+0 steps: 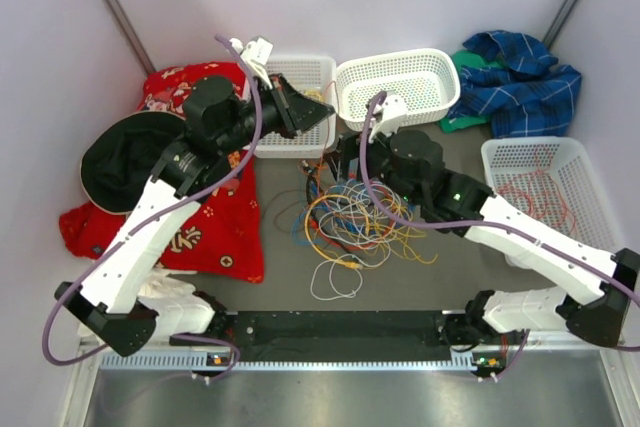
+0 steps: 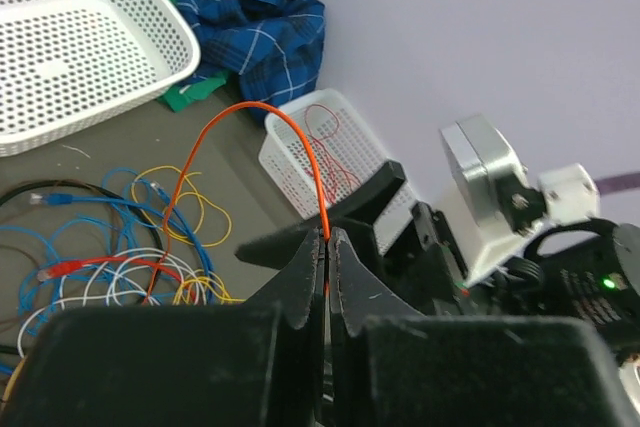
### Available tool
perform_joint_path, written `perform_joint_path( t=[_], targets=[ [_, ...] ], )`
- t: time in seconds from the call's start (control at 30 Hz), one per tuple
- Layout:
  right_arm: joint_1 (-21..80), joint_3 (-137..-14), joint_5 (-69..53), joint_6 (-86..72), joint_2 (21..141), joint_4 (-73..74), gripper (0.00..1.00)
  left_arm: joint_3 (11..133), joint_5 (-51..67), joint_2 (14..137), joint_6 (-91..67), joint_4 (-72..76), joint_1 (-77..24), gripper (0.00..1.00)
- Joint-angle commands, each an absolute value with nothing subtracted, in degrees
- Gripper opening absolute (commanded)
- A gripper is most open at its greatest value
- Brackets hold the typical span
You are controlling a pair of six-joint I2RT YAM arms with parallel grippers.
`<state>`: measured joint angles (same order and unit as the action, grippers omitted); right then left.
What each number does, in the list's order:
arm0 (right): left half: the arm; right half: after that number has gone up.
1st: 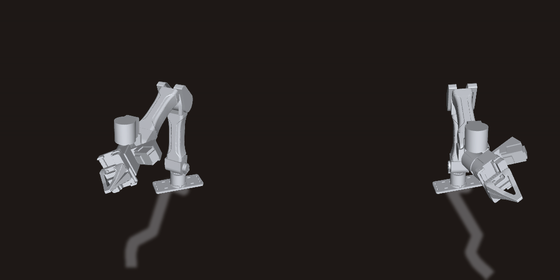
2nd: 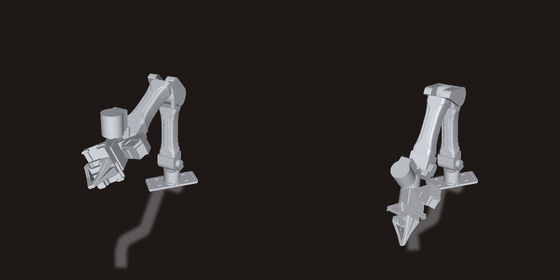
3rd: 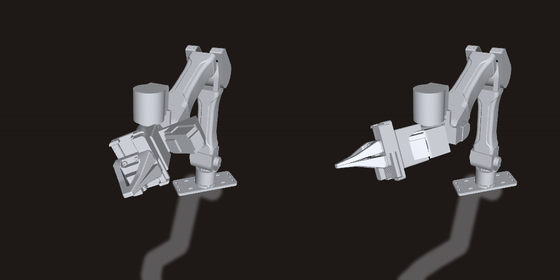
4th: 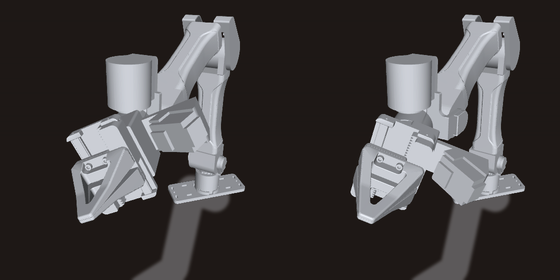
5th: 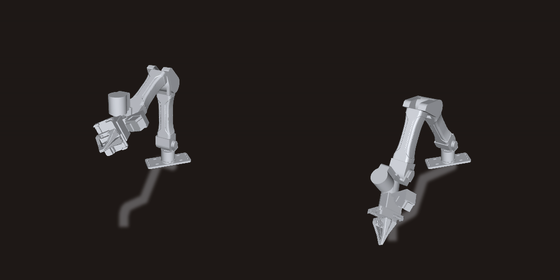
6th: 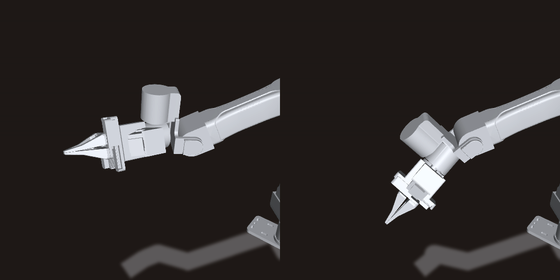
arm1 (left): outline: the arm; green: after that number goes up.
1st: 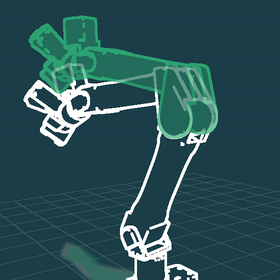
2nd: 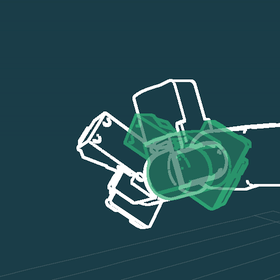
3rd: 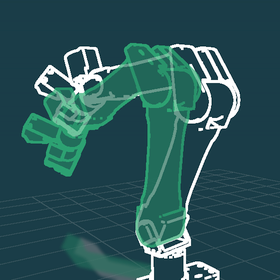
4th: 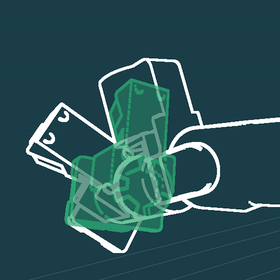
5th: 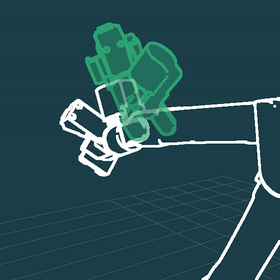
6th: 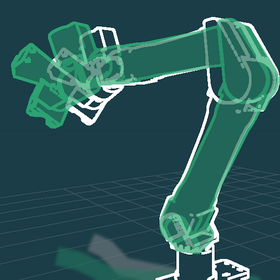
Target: Untangle the cables
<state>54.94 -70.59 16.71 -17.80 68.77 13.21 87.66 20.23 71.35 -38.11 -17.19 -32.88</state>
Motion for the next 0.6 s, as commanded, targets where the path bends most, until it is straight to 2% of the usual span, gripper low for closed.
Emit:
perform_joint_path(
  t=[0.0, 0.2, 0.23, 0.3, 0.33, 0.4, 0.43, 0.47, 0.5, 0.57],
  targets=[
    [53.53, -72.34, 22.41, -15.91, 71.09, 2.66, 0.83, 89.12, 23.12, 67.33, -39.11, -16.35, -33.75, 0.00],
    [50.01, -73.83, 22.06, -20.47, 75.58, 0.44, 0.78, 87.72, 22.77, 65.04, -38.67, -17.49, -33.84, 0.00],
    [49.23, -73.92, 21.54, -20.91, 76.54, -1.47, 0.67, 87.45, 22.76, 64.87, -38.58, -17.66, -33.92, 0.00],
    [49.13, -74.26, 19.96, -21.44, 77.34, -2.54, 0.54, 87.01, 22.68, 64.25, -38.41, -17.84, -33.84, 0.00],
    [49.04, -74.62, 19.52, -21.53, 77.95, -2.64, 0.42, 86.49, 22.50, 64.16, -38.41, -17.75, -33.92, 0.00],
    [49.13, -75.14, 18.64, -21.71, 77.96, -2.46, 0.28, 85.87, 22.41, 63.72, -38.32, -17.75, -33.84, 0.00],
    [49.13, -75.06, 18.46, -21.62, 77.61, -2.37, 0.16, 85.17, 22.41, 63.63, -38.23, -17.75, -33.84, 0.00],
    [49.04, -74.71, 18.46, -21.71, 76.13, -2.37, 0.10, 84.73, 21.80, 63.20, -38.06, -17.75, -33.84, 0.00],
    [49.13, -74.27, 18.72, -21.62, 75.42, -2.11, 0.00, 84.20, 21.45, 62.93, -37.80, -17.84, -33.84, 0.00],
    [49.13, -74.62, 19.59, -21.53, 72.53, -0.62, 0.00, 82.45, 19.70, 62.23, -37.36, -17.67, -33.84, 0.02]
  ],
)
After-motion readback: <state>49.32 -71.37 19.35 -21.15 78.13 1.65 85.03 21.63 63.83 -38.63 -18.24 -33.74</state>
